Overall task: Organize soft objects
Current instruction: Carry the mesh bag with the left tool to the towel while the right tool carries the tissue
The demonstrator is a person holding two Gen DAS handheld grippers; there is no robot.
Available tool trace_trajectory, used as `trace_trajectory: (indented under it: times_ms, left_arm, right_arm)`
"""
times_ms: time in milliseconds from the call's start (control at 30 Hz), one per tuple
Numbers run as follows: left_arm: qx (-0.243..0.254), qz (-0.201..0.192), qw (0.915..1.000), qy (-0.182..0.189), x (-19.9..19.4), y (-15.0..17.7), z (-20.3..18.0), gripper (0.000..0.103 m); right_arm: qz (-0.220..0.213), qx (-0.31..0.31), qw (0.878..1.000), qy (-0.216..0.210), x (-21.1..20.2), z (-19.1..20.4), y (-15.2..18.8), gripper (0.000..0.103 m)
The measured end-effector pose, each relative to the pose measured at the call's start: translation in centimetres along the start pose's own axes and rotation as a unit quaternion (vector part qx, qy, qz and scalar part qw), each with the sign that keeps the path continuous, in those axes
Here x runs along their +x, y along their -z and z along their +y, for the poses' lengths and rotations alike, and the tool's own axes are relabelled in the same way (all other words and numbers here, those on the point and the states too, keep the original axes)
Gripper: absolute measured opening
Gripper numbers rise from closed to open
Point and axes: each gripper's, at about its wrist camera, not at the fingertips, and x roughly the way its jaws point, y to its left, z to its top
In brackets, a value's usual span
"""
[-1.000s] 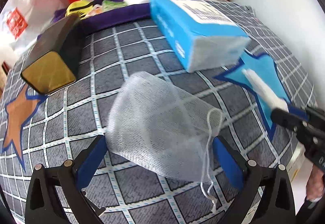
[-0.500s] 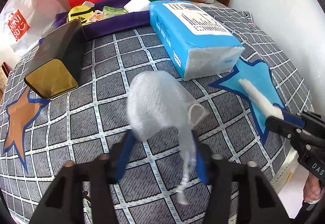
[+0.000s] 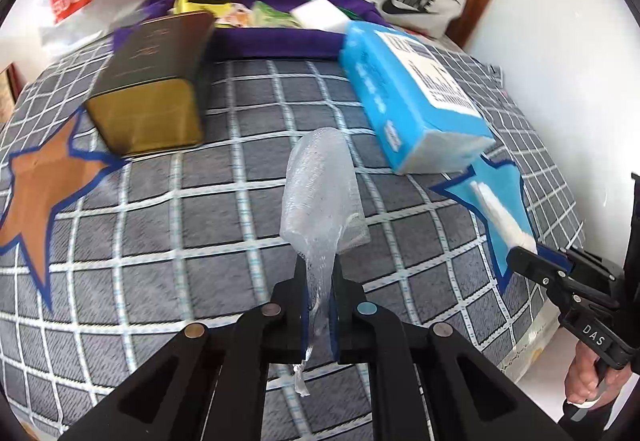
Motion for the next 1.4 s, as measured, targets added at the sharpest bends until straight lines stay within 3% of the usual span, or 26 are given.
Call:
trace_trajectory:
  times_ms: [600,1033,1400]
  left_arm:
    - [-0.077,-0.036,0.9964,0.000,-3.9,0.4,5.4,0.008]
    - [-0.088,-0.059,0.9943,0.011,-6.1,-0.9,6.5,0.008]
    - [-0.079,-0.079,0.9936,0.015,-7.7,-4.1,6.1,0.008]
  right_arm:
    - [-0.007,-0.028,1.000,0.001,-0.7,3.2,-2.2,0.019]
    - [-0.034,-0.043,0.998,-0.011,-2.7,5.0,-4.6,0.019]
    - [-0.057,-0.043,0.997,-0.014,-3.7,5.0,-7.6,0.019]
